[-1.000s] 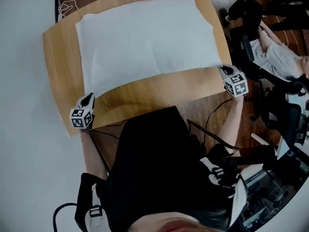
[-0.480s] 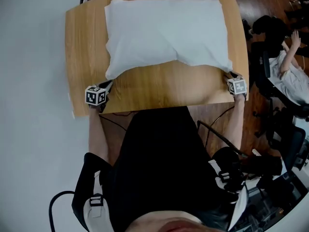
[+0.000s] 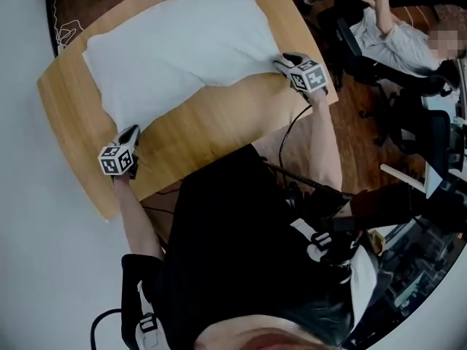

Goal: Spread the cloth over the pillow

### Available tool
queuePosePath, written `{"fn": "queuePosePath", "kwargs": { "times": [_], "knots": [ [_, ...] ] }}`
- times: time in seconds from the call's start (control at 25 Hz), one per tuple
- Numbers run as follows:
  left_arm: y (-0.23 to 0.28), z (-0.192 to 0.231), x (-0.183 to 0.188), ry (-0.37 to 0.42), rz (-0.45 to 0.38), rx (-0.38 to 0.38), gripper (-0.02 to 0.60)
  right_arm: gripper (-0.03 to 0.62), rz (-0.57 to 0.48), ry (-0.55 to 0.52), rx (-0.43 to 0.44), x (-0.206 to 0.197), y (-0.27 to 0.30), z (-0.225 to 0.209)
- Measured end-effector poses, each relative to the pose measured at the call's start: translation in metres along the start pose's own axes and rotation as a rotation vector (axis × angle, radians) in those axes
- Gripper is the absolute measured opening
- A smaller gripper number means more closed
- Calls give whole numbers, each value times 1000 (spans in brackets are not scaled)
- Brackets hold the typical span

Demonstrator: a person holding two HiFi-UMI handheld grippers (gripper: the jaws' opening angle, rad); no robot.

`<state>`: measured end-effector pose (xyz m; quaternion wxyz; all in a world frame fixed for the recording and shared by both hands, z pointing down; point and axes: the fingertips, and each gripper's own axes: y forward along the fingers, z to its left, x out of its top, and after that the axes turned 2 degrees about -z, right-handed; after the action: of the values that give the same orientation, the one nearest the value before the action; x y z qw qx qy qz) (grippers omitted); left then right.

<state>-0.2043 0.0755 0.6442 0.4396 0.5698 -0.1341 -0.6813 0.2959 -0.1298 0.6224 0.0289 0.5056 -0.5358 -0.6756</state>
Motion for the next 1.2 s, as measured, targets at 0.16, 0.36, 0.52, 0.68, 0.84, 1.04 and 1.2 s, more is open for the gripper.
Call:
{"fn": "queuePosePath", "kwargs": {
  "times": [0.16,0.36,0.52,0.68,0.84,1.04,1.2],
  "knots": [
    [18,23,-45,-61,115,108,2,163,144,10,-28,-45,42,1],
    [12,40,-41,-140,77,132,2,179,109,-25,-154,-42,25,-14],
    [8,37,-46,-125,80,130,2,189,47,78,-147,-48,5,-18],
    [-18,23,-40,-146,-13,81,2,190,-106,272,-199,-52,-46,-25],
    [-66,9,-19,-269,-285,-2,2,189,-319,444,-186,-52,-91,-5],
    [-125,-24,35,-359,-673,-185,2,107,-609,523,-128,-17,-143,44],
    [-159,-62,76,-296,-871,-366,2,20,-719,475,-91,18,-173,93]
  ]
}}
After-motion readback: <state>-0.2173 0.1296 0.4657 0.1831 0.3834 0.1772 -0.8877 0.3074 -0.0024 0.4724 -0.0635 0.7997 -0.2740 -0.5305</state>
